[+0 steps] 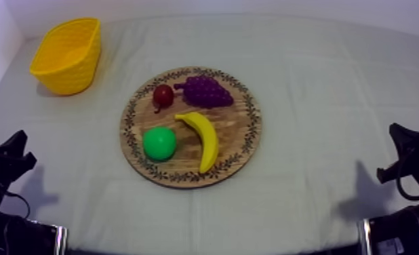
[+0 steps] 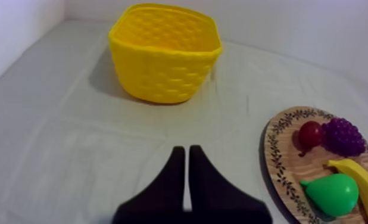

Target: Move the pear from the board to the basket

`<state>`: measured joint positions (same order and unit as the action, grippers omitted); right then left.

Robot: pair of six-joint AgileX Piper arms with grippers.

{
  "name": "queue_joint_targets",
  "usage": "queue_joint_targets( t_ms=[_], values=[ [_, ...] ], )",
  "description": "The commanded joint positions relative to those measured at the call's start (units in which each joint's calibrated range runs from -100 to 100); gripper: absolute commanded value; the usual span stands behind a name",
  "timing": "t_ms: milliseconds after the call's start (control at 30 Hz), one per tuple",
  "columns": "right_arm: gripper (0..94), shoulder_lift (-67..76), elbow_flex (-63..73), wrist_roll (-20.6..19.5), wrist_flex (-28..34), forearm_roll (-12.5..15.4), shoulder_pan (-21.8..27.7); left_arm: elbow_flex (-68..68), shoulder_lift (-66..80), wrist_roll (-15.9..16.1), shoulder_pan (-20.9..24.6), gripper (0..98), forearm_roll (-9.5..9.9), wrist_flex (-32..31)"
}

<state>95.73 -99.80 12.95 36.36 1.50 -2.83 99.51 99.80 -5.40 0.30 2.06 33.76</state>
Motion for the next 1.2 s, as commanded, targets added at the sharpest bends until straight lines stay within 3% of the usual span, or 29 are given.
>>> queue_joint_targets(
  t_ms=[0, 167, 300, 600, 833, 967, 1167],
  values=[
    [0.4, 0.03, 0.02, 0.01, 0.02, -0.01, 0.00, -0.05, 0.03, -3.93, -0.64, 0.1, -0.13, 0.03],
    [0.4, 0.03, 0.02, 0.01, 0.02, -0.01, 0.00, -0.30, 0.16, -7.41, -3.43, 0.0, -0.26, 0.03],
    [0.4, 0.03, 0.02, 0.01, 0.02, -0.01, 0.00, -0.45, 0.19, -8.38, -6.39, 0.0, -0.31, 0.03],
    [0.4, 0.03, 0.02, 0.01, 0.02, -0.01, 0.00, -3.01, -1.51, -5.96, -12.55, 0.0, -0.08, 5.51],
    [0.4, 0.03, 0.02, 0.01, 0.02, -0.01, 0.00, -13.36, -10.10, -1.56, -14.88, 0.0, -0.47, 13.44],
    [0.4, 0.03, 0.02, 0.01, 0.02, -0.01, 0.00, -19.30, -15.49, 1.12, -15.17, 0.0, -2.67, 17.45],
    [0.4, 0.03, 0.02, 0.01, 0.02, -0.01, 0.00, -24.88, -23.80, 6.85, -13.92, 0.0, -9.19, 19.44]
  ],
)
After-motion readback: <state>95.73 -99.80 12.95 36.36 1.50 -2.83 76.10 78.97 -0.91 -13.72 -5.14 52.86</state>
